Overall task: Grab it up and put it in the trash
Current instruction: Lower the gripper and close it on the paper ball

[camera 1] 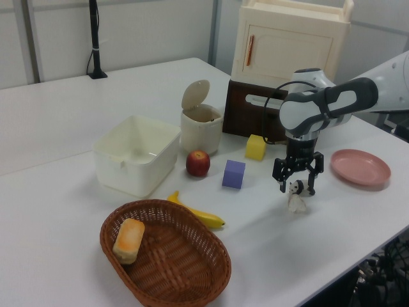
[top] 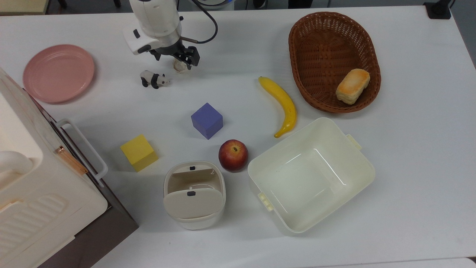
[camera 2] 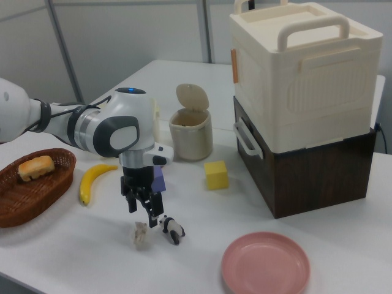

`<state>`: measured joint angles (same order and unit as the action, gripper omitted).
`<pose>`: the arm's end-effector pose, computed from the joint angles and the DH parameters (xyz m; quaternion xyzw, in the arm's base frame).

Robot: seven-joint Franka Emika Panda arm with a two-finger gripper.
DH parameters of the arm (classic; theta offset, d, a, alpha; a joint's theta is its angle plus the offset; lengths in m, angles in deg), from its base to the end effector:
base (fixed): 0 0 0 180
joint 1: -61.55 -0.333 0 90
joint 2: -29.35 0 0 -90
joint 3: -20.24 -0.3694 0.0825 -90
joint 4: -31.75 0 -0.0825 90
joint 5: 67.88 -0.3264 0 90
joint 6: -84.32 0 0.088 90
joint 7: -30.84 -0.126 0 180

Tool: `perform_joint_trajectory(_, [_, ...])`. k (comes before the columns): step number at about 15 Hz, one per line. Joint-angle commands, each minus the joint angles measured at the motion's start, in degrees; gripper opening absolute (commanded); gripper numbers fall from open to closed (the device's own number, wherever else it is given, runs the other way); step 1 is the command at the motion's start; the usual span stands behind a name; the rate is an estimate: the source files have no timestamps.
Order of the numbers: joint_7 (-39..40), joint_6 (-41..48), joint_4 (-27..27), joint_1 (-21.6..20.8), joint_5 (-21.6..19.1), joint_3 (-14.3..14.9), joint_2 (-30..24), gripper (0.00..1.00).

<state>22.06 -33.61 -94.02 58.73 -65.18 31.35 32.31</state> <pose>0.4653 -0.0702 0.4181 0.9861 -0.1352 -0.0936 0.0251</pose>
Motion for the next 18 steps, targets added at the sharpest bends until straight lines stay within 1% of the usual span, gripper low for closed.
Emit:
perform_joint_trajectory(1, [-0.9,-1.3,-1.1,1.6,0.9,-1.6,-1.5,1.0])
perform_joint_trajectory(2, [-0.9,-1.3,-1.1,3.1,0.9,-2.1,-1.5,1.0])
perform_joint_trajectory(3, [-0.9,-1.3,-1.3,4.2,0.9,-3.7,-1.5,1.0])
perform_joint_trajectory(4, [-0.9,-1.3,-1.4,5.1,0.9,-4.6,-1.5,1.0])
perform_joint_trajectory(5, [-1.0,-1.3,-1.5,5.5,0.9,-4.8,-1.5,1.0])
perform_joint_trajectory(6, [-1.0,-1.3,-1.7,5.5,0.9,-4.8,-1.6,1.0])
perform_joint_trajectory(9, [-1.2,-2.2,-4.9,4.6,0.8,-4.8,-4.0,1.0])
perform_joint_trajectory(12, [-1.6,-6.3,-6.8,3.9,0.7,-4.8,-4.1,1.0])
perform_joint_trajectory(16, [-2.7,-9.9,-7.3,3.8,0.7,-4.8,-3.4,1.0])
perform_joint_trajectory(18, [-2.7,-9.9,-7.5,2.6,0.7,-4.8,-3.4,1.0])
